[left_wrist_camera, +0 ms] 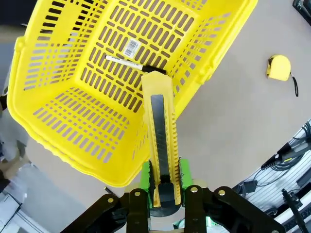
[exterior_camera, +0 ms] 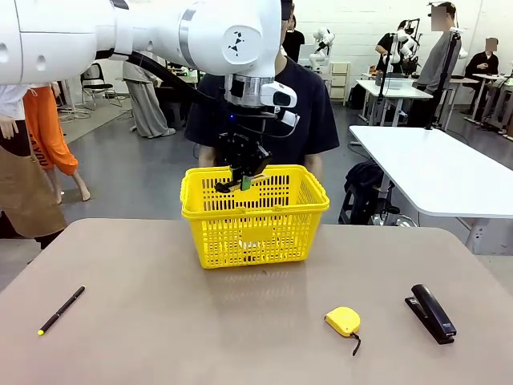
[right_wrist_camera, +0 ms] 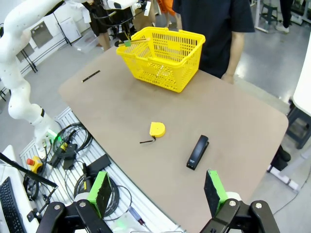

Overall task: Place the items the person wants into the basket.
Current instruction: Pick up the item the person points to and place it in the Market Basket.

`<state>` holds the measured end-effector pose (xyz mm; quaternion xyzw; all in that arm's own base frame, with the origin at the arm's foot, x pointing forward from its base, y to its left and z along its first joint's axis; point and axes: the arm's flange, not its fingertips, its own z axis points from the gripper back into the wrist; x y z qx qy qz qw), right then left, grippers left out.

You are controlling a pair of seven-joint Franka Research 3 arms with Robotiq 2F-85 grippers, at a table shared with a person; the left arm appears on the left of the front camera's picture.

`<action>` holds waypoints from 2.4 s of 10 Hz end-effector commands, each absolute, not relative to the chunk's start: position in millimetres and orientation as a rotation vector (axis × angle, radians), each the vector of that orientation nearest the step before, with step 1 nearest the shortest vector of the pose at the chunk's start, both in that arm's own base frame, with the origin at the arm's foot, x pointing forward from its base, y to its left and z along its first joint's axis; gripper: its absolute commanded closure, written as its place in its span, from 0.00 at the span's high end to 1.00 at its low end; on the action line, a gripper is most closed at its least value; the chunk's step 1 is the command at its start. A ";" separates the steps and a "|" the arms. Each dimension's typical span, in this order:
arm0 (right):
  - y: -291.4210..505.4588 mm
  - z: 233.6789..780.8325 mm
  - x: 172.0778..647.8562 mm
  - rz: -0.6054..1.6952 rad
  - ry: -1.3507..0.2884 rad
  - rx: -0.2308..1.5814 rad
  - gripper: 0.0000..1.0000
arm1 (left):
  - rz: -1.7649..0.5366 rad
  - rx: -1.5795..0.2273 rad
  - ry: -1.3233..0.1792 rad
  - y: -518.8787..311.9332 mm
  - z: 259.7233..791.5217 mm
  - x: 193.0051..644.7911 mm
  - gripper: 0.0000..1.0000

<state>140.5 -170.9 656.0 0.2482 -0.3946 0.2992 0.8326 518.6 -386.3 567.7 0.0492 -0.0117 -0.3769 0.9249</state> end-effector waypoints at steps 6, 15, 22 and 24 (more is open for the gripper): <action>-170.4 655.2 140.9 0.641 -0.837 0.532 1.00 | -0.740 0.055 -0.006 -384.5 569.4 517.5 0.27; -170.4 655.2 140.9 0.641 -0.837 0.532 1.00 | -0.802 -0.057 0.017 -369.0 533.9 646.5 0.27; -170.4 655.2 140.9 0.641 -0.837 0.532 1.00 | -0.845 0.005 -0.012 -372.2 492.5 651.2 0.87; -170.4 655.2 140.9 0.641 -0.837 0.532 1.00 | -0.848 0.010 -0.009 -371.7 491.7 651.7 1.00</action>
